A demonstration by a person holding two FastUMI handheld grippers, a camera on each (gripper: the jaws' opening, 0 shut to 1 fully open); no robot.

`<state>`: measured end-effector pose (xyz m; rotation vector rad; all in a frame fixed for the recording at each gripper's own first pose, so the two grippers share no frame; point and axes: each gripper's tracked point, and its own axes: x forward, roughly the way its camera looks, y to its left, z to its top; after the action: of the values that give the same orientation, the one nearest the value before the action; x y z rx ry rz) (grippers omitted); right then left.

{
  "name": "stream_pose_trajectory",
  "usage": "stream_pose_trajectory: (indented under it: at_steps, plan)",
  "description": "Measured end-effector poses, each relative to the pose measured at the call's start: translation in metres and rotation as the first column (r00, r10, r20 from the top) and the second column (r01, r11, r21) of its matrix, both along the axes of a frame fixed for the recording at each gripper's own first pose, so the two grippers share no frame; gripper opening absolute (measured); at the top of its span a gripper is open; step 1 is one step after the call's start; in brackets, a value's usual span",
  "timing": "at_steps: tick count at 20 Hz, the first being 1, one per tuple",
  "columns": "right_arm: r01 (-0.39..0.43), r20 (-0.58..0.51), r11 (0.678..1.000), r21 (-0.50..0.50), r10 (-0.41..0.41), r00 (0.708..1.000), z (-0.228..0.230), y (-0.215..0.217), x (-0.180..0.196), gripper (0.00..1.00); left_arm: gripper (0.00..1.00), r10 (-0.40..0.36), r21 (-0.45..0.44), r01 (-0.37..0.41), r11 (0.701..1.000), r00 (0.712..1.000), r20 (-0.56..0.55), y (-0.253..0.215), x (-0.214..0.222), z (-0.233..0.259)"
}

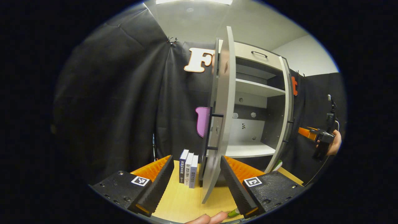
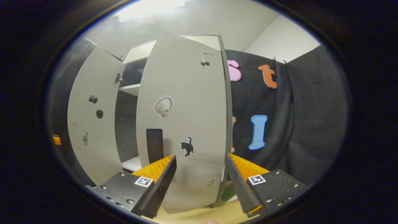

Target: Grasp the bottle in the cabinet with the left hand and place it on the coaster, then close the right door with the right hand and the left door with the left hand.

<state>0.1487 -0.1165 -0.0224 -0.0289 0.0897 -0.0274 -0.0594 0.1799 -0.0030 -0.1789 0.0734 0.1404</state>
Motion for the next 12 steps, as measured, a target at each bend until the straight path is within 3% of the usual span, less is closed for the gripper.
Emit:
stream_pose_trajectory:
  at_steps: [3,4,5,8,10,11,12]
  plan:
    - [-0.016,-0.005,1.0,0.001,0.016,1.0,-0.001,0.006,-0.003,0.92,0.94,0.046,0.014,-0.046,0.999,0.999,-0.002,0.021,0.0,0.0]
    - [-0.022,-0.01,1.0,0.01,0.022,1.0,-0.002,0.007,-0.005,0.92,0.89,0.065,0.021,-0.065,0.998,0.998,-0.005,0.03,0.002,-0.001]
    - [-0.026,-0.02,0.999,0.033,0.026,0.999,-0.003,0.009,-0.006,0.92,0.94,0.078,0.026,-0.078,0.997,0.997,-0.007,0.036,0.002,-0.002]
    - [-0.022,-0.024,0.999,0.05,0.023,0.999,-0.001,0.01,-0.011,0.95,0.95,0.113,0.052,-0.112,0.992,0.994,-0.008,0.059,0.002,-0.001]
    - [-0.022,-0.032,0.999,0.042,0.024,0.999,-0.002,0.009,-0.014,0.95,0.94,0.131,0.059,-0.131,0.99,0.991,0.001,0.073,0.005,0.001]
    - [-0.021,-0.04,0.998,0.056,0.024,0.999,-0.003,0.009,-0.017,0.95,0.89,0.132,0.061,-0.132,0.989,0.991,-0.001,0.079,0.009,0.001]
    - [-0.015,-0.043,0.997,0.073,0.018,0.999,-0.002,0.008,-0.021,0.92,0.94,0.139,0.065,-0.138,0.988,0.99,-0.006,0.086,0.012,0.0]
